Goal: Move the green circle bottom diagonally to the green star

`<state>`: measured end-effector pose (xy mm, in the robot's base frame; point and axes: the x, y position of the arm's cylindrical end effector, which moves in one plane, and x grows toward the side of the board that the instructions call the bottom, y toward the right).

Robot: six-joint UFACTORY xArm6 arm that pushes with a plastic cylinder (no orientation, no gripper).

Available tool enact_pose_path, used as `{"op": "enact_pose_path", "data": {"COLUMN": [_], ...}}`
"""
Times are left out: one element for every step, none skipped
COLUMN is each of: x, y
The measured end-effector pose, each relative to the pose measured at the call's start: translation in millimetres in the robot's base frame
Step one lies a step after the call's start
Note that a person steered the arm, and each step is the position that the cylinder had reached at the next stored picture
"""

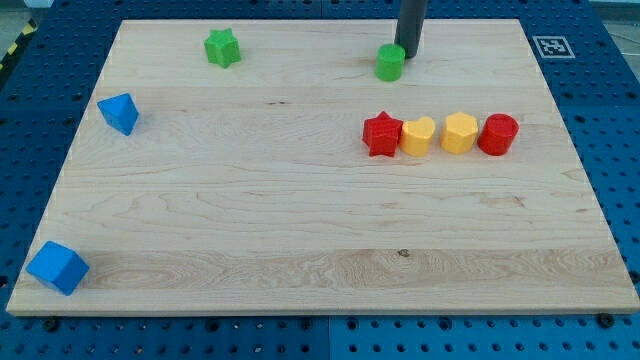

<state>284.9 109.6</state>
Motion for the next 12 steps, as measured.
{"op": "enact_pose_path", "data": {"x": [30,47,58,60,60,83,122,123,95,72,85,88], "y": [-29,-65,-107,-114,-62,-60,-92,-126,-146,-156,-132,-97]}}
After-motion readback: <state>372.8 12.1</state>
